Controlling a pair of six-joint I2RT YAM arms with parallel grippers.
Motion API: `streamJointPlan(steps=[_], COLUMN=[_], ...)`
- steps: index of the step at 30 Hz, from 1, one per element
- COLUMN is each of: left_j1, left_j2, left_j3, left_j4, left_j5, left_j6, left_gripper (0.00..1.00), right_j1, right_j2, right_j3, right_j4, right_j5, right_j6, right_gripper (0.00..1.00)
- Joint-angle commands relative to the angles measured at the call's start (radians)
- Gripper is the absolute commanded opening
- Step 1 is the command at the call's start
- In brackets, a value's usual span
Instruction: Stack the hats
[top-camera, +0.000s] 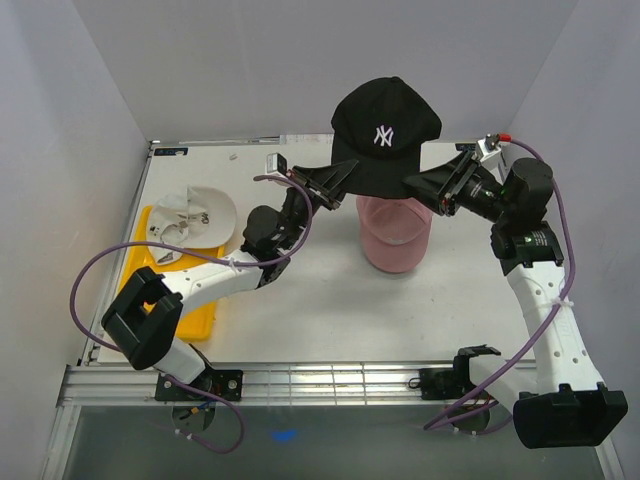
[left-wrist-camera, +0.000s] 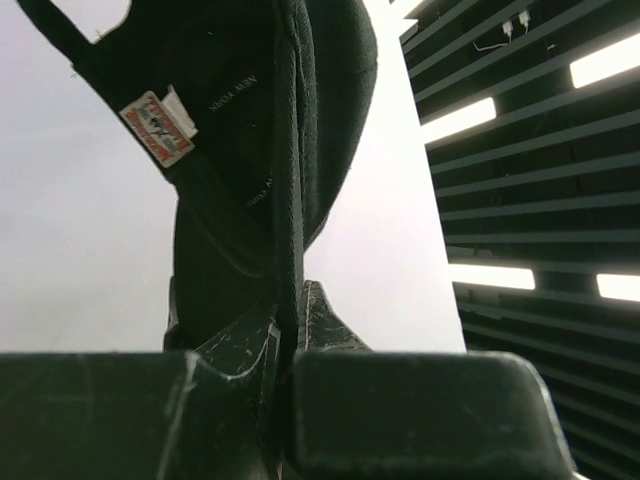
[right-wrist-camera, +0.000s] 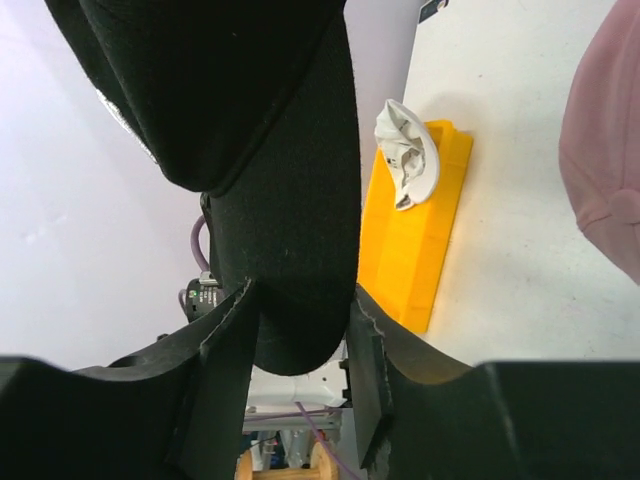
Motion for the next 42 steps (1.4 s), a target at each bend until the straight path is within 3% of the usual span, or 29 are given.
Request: streamJointPlan(steps=[1,6,16,27,42], left_j1=[-0.005,-0.005,-0.012,-0.072,-0.143], left_j2=[-0.002,0.046,0.178,0.210,0.230], left_j3=[-0.021,-0.029,0.026,-0.006,-0.043], left_j4=[0.038,0.021,-0.053,-0.116,-0.133], left_j5=[0.067,0.184,0.374,0.409,0.400], left_j6=[-0.011,-0.018,-0.003,0.072,0.118], left_gripper=[0.00,0.00,0.00,0.00,0.00], right_j1=[0.001,-0.011,-0.077,-0.147,-0.164], right_j2=[0.004,0.026,0.083,0.110,0.106], right_j3=[0.025,0.027,0.047,0.054,0.050], right_j4=[-0.017,-0.089,-0.240,-0.346,-0.392], right_j5=[0.012,0.023,0.056,0.089,0.119], right_j6=[-0.083,-0.180,-0.381,-0.533,-0.602], right_gripper=[0.42,0.35,0.30,0.31,0.30])
